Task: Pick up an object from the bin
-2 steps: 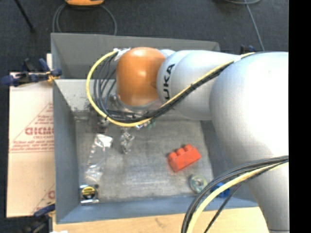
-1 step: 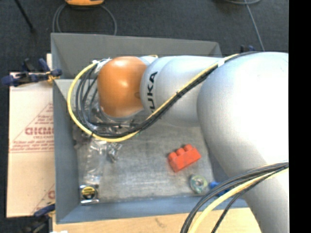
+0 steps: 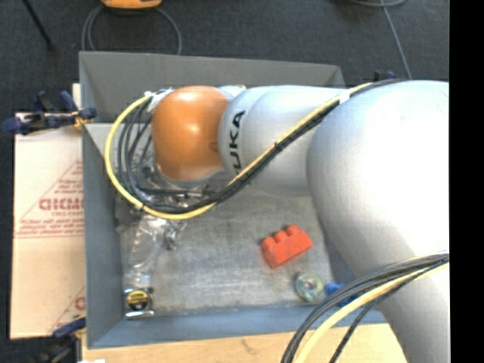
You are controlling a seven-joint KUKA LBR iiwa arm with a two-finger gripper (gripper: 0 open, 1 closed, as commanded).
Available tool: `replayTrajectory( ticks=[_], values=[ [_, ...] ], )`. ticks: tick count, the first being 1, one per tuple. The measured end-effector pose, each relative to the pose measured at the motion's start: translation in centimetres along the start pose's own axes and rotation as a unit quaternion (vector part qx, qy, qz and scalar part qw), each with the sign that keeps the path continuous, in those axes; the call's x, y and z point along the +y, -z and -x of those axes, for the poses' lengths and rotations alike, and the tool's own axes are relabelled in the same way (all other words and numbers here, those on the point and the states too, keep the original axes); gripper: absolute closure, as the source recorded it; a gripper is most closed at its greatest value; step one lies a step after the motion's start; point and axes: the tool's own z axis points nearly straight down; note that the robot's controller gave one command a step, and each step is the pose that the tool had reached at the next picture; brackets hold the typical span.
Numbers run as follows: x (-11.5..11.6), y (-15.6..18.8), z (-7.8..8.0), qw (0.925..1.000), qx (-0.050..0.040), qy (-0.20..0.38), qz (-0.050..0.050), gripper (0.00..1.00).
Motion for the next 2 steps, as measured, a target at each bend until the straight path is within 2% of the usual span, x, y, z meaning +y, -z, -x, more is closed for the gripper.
replayTrajectory(
  ticks=[1,2],
  values=[
    [-0.4,12.1,-0.6,0.9997,0.0031,-0.023,0.0,1.0],
    [-0.1,8.7,-0.6,0.9991,0.001,-0.043,0.001,1.0]
  ],
)
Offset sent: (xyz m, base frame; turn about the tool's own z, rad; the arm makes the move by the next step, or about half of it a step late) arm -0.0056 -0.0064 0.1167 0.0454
